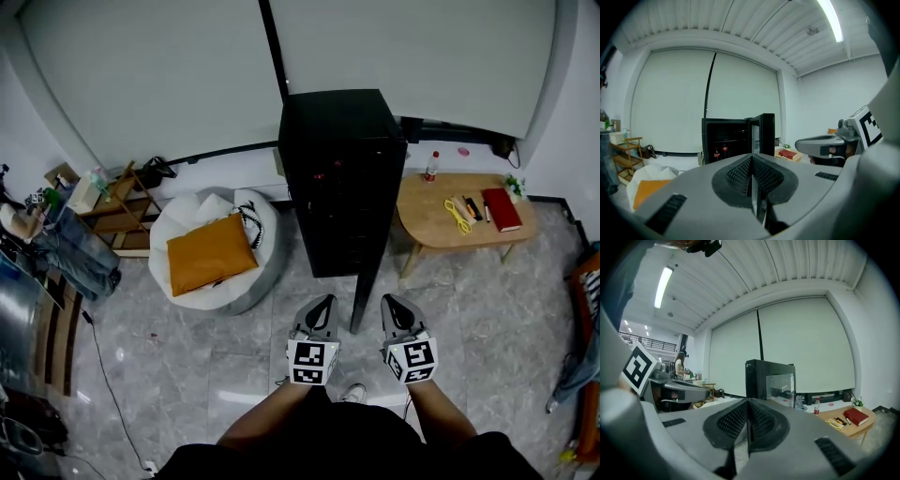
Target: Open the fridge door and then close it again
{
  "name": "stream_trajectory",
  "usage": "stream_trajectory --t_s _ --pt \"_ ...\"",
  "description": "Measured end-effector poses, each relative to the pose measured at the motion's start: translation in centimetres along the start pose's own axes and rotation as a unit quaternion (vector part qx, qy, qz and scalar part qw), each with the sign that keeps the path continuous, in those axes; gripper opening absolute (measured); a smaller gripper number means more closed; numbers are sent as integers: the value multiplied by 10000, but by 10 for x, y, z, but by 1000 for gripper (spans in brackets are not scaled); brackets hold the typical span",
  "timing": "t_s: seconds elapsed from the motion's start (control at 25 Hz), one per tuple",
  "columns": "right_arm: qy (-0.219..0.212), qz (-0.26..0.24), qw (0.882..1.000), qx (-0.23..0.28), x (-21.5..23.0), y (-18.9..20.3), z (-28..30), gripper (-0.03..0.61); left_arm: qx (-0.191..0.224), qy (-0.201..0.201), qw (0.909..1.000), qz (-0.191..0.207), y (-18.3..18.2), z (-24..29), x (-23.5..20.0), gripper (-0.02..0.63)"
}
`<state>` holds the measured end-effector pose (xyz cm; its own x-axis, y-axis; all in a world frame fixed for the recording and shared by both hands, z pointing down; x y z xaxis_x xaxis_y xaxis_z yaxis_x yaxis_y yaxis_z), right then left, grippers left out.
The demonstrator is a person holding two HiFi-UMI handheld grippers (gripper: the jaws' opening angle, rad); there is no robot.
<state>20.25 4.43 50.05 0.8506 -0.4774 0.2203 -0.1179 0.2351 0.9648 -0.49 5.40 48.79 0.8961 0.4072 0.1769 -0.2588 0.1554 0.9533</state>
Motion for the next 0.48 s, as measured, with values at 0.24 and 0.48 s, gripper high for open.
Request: stream_trajectory --t_s 0.24,0.48 --pt "-83 -15 10000 7 -5 -3 9 18 31 -146 9999 -53 0 -4 -12 21" --pt "-15 -35 10000 5 2 -9 20 18 -67 -230 9997 -91 4 -6 -22 21"
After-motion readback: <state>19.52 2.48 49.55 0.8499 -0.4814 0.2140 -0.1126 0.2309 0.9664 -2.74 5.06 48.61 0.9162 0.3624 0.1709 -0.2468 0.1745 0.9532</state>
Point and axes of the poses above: the fingertips, and each gripper's own axes: z forward along the fingers, x to its right, y out of its underside, the point moved 10 cm from there along -z, backward along the fingers, and after that the axes turned 11 degrees about z, right-handed, at the moved point
